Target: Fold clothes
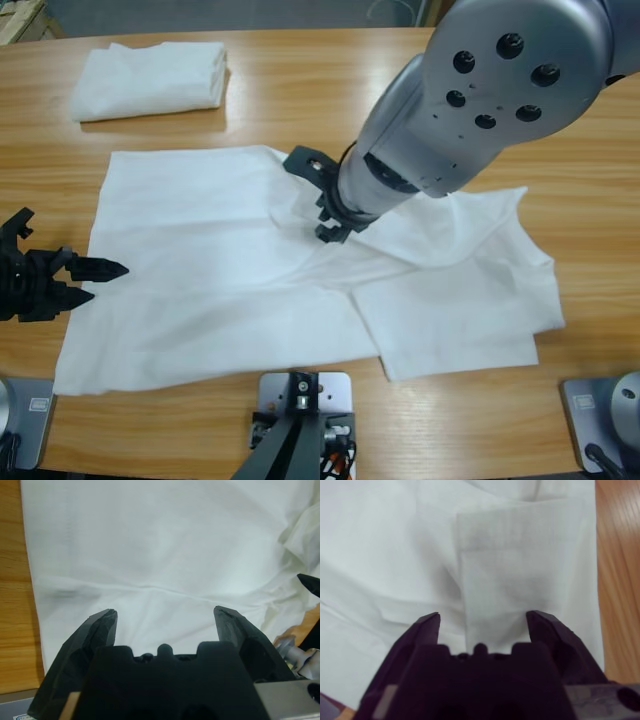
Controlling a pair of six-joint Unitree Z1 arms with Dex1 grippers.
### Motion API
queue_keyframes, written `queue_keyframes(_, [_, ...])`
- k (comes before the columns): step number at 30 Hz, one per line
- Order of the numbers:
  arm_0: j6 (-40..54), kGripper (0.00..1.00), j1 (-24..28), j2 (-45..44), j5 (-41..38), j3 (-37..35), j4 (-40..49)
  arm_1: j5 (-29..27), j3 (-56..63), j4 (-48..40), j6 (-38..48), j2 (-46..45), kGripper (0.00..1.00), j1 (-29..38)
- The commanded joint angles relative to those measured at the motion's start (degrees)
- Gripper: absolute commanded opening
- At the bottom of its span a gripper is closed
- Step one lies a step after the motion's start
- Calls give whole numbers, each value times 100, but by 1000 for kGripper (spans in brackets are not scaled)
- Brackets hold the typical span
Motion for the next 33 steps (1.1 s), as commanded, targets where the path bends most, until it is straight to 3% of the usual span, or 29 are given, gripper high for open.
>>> queue_keyframes(1, [-81,757,-43,219,-67,182,-113,-223,31,-67,-52,431,564,74])
queue_keyframes(2, [-81,757,-43,223,-67,183,-113,-259,31,-66,-52,445,560,74])
queue_keyframes(5, [-81,757,-43,228,-75,187,-113,-368,35,-62,-52,434,335,72])
queue_keyframes(6, [-81,757,-43,228,-77,187,-113,-375,33,-64,-62,422,304,74])
queue_keyframes(8, [-81,757,-43,228,-79,187,-113,-455,47,-67,-106,360,70,70])
queue_keyframes(9, [-81,757,-43,228,-82,187,-113,-478,49,-71,-119,323,4,75])
queue_keyframes(22, [-31,757,-43,281,-179,173,-211,-791,-232,210,-377,-367,0,19])
queue_keyframes(27, [-28,757,-61,295,-181,143,-227,-953,-939,803,-722,-633,0,-1035])
queue_keyframes(33, [-28,757,-71,353,-181,95,-255,-735,-1375,943,-839,-443,0,-2032])
